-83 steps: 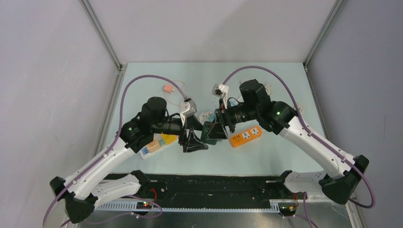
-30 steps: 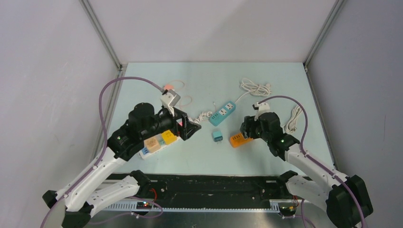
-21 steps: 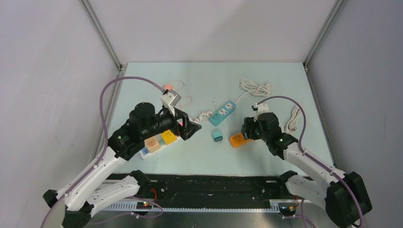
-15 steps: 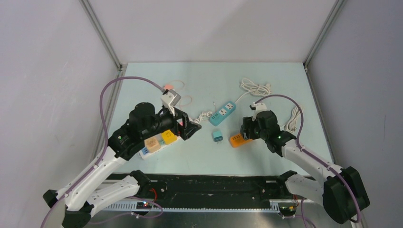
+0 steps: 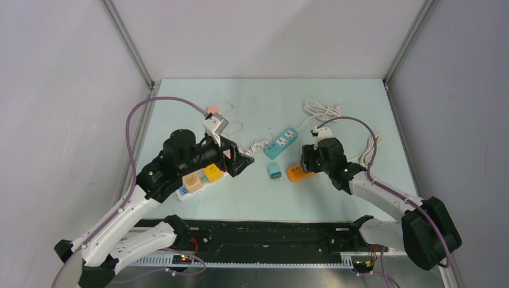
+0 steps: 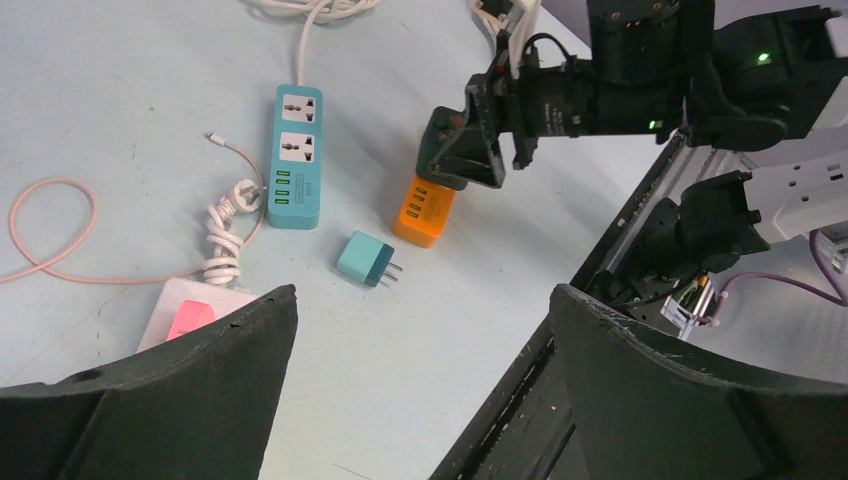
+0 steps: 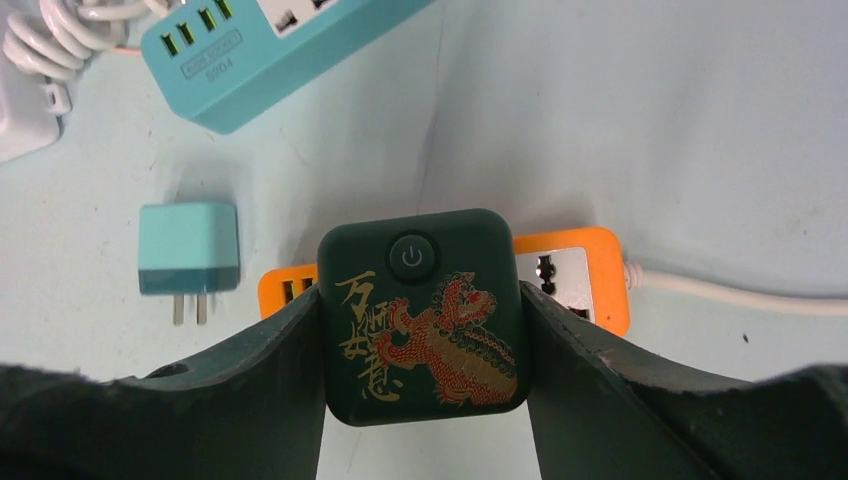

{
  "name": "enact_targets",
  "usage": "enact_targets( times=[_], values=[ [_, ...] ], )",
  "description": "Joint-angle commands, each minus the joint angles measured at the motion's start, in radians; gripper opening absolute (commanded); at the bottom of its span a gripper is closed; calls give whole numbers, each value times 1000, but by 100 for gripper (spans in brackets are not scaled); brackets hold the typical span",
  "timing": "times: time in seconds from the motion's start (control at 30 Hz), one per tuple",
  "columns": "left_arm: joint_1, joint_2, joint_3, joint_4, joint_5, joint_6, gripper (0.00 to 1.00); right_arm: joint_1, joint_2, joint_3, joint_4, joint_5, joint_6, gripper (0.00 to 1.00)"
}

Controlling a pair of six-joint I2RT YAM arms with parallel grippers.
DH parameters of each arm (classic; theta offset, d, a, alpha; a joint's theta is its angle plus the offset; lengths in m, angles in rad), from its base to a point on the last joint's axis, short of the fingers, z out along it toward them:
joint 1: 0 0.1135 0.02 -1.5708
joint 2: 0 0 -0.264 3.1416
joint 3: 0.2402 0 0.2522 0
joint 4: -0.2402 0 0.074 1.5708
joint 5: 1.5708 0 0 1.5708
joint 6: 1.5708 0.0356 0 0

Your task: Insert the plug

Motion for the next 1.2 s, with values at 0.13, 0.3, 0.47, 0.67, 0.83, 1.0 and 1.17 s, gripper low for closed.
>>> enact_targets(
  times=[0.13,0.3,0.47,0.67,0.83,1.0,1.17],
  values=[
    [10,-3,-7,29,-4,2,100,163,155,29,328,252,65,0],
    [10,-11,-14,28,-6,3,100,164,208,27,365,224,55,0],
    [12,-14,-18,29,-10,5,100,169,255,16,337,200,57,0],
    [12,-11,-15,28,-12,7,100,190,295,-53,378,229,89,0],
    [13,3,-6,29,-13,5,100,199,327,-94,390,202,141,0],
    [13,8,-4,28,-19,5,100,210,418,-105,366,187,208,0],
    [14,5,-4,28,-16,4,100,221,442,-74,290,239,235,0]
  ],
)
